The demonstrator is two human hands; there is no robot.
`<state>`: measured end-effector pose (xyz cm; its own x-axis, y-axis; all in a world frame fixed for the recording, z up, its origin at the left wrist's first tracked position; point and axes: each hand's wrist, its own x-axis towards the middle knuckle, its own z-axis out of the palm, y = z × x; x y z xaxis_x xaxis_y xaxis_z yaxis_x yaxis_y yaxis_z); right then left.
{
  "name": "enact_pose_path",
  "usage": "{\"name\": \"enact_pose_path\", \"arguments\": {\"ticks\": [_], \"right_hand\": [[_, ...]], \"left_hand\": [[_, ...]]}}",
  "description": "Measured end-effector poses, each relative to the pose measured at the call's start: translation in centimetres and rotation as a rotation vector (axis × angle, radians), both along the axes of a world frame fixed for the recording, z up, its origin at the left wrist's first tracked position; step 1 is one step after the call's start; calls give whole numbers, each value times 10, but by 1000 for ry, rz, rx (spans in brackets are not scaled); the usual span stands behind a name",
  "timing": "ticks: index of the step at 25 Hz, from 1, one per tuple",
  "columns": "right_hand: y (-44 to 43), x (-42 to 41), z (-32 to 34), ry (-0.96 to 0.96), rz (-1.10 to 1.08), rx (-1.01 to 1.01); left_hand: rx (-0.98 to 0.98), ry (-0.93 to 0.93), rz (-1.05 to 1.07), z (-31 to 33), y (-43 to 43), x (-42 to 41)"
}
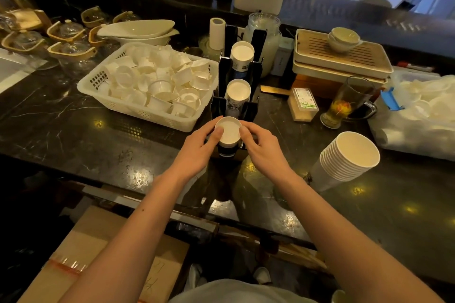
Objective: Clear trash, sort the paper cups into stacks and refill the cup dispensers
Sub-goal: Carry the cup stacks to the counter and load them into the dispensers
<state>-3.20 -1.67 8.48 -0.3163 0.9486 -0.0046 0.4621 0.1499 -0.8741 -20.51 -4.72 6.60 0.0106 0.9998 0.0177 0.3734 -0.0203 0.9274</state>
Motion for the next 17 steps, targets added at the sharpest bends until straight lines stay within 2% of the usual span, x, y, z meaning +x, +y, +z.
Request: {"name": "enact_pose_path", "arguments": {"ticks": [2,4,7,10,13,17], "right_hand": [[0,2,4,-16,19,3],[-7,11,14,10,11,27],[-21,43,34,90,-72,201],[-27,96,51,181,-218,374],[-24,150,52,122,-344,436],[-20,204,31,80,-426,325]], "left_hand": [[1,27,10,3,-2,2],[84,127,93,11,-9,10],[392,186,230,39,-23,36],[607,104,154,61,-26,76],[510,-5,9,57,-18,123],[125,-114,-140,28,-1,181]]}}
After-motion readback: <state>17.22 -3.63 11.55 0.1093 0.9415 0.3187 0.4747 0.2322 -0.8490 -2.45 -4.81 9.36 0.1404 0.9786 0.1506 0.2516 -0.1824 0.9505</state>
